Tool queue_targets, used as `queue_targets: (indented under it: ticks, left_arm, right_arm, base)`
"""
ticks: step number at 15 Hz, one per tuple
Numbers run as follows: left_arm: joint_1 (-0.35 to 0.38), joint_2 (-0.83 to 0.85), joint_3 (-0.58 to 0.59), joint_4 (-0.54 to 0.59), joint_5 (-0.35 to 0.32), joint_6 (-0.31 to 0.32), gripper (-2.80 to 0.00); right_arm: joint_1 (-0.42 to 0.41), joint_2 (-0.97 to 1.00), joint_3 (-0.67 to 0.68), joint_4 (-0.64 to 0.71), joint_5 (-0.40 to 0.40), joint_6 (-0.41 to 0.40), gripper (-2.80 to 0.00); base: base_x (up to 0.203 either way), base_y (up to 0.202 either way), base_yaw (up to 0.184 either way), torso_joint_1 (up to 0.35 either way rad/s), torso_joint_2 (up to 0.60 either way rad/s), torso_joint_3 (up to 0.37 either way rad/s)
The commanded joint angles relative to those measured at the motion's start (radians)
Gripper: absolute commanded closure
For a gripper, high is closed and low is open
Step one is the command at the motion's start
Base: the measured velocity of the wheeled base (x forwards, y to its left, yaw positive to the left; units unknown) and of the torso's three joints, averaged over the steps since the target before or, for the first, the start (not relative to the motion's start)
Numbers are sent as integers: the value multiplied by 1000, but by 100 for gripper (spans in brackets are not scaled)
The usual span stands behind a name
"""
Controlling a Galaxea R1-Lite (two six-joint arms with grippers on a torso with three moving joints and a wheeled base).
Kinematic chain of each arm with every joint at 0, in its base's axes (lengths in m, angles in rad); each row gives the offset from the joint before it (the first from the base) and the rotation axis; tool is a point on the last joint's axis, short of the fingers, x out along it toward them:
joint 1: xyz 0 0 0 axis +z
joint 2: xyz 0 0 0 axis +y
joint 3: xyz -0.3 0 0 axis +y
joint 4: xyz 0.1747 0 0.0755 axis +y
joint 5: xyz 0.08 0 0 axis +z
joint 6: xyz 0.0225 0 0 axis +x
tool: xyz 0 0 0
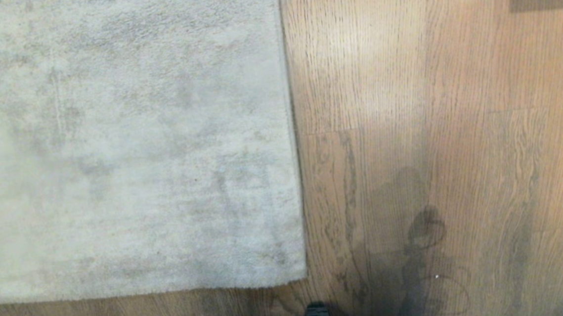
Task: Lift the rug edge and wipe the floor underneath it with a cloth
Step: Put down the rag
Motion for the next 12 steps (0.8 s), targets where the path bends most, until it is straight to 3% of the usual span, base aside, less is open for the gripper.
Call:
queue_targets:
  ticks: [1,12]
  left_arm:
    - [0,0,0,0,0,0,0]
    - [0,0,0,-2,1,0,0]
  right_arm:
    - [0,1,0,0,1,-1,0]
    - [0,1,0,0,1,-1,0]
  base:
    - [0,0,0,0,0,0]
    - [0,0,0,0,0,0]
